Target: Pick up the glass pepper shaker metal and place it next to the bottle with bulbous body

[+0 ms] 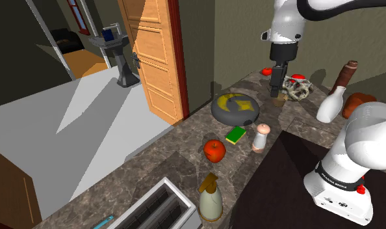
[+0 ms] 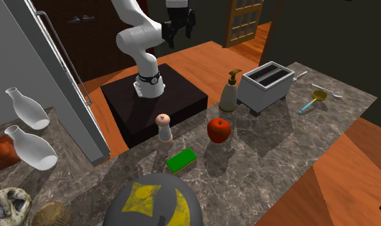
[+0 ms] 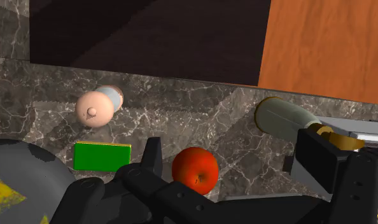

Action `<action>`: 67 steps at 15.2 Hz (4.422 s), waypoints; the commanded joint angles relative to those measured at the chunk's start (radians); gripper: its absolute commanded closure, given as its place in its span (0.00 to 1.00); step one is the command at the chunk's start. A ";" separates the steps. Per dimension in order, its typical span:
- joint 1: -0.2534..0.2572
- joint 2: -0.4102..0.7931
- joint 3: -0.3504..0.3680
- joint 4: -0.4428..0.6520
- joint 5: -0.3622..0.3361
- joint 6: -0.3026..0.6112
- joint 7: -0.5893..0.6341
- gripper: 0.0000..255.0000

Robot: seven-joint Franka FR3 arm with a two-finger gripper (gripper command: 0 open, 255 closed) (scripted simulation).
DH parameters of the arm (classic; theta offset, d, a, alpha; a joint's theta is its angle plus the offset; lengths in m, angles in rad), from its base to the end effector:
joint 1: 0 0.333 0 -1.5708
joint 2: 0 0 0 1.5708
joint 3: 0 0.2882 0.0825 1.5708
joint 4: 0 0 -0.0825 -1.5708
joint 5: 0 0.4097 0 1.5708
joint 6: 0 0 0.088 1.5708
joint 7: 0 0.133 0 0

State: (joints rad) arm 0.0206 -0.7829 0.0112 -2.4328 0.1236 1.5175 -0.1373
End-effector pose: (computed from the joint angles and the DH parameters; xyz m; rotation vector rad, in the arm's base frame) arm 0.3392 0.0280 0.5028 -3.0028 -0.2464 0.1899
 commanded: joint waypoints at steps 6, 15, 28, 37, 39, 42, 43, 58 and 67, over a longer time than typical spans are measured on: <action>-0.023 -0.022 -0.027 -0.165 -0.056 0.157 -0.063 0.00; -0.088 0.053 -0.094 -0.395 -0.171 0.497 -0.168 0.00; -0.201 0.443 -0.189 -0.506 -0.331 1.052 -0.261 0.00; -0.205 0.555 -0.195 -0.516 -0.342 1.174 -0.255 0.00; -0.205 0.555 -0.195 -0.516 -0.342 1.175 -0.255 0.00; -0.205 0.555 -0.195 -0.516 -0.342 1.174 -0.255 1.00; -0.205 0.555 -0.195 -0.516 -0.342 1.174 -0.255 1.00; -0.203 0.413 -0.190 -0.504 -0.331 1.020 -0.266 1.00; -0.199 0.264 -0.180 -0.465 -0.314 0.832 -0.278 1.00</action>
State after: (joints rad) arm -0.1772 -0.4992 -0.1689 -2.9009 -0.1913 2.3734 -0.4123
